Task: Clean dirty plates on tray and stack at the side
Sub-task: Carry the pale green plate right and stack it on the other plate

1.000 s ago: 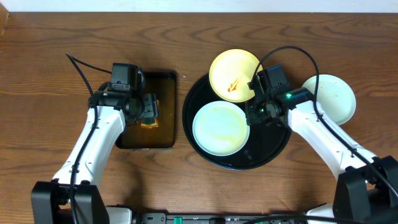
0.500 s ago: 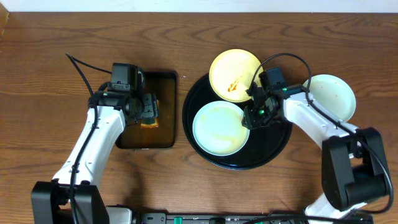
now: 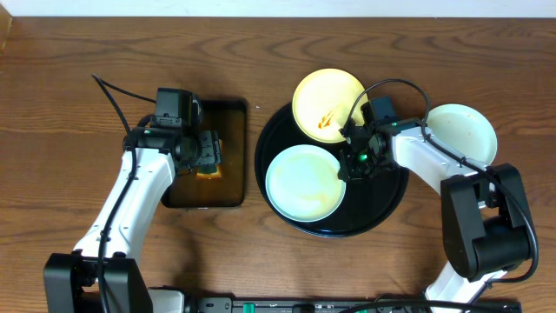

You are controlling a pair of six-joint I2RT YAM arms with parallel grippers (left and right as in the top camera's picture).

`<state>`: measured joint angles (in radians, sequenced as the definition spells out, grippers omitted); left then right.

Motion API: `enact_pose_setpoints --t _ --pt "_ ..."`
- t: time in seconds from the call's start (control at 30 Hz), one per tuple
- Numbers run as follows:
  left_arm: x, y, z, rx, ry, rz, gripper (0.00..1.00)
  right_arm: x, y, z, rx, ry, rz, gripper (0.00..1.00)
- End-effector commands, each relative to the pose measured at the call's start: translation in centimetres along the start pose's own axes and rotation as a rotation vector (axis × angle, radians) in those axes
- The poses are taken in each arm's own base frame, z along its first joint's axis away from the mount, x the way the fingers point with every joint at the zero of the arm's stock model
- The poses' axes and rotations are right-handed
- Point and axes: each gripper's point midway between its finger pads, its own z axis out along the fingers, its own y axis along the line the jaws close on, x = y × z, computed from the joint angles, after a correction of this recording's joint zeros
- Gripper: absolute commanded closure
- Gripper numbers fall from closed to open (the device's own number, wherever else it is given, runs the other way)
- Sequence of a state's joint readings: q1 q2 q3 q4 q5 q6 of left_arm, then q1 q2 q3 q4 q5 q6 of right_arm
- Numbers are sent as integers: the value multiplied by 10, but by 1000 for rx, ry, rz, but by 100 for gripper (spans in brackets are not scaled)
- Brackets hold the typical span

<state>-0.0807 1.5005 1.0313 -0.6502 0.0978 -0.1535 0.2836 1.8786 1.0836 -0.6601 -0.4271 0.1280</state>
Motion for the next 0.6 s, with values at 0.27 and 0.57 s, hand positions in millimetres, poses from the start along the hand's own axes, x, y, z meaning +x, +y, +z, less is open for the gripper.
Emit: enact_pose_setpoints --t 0.27,0.57 --pt "1 -1 1 -1 6 2 29 -27 6 -56 10 -187 -75 99" --pt "1 -1 1 -1 6 2 29 -43 -30 -103 325 -336 -86 99"
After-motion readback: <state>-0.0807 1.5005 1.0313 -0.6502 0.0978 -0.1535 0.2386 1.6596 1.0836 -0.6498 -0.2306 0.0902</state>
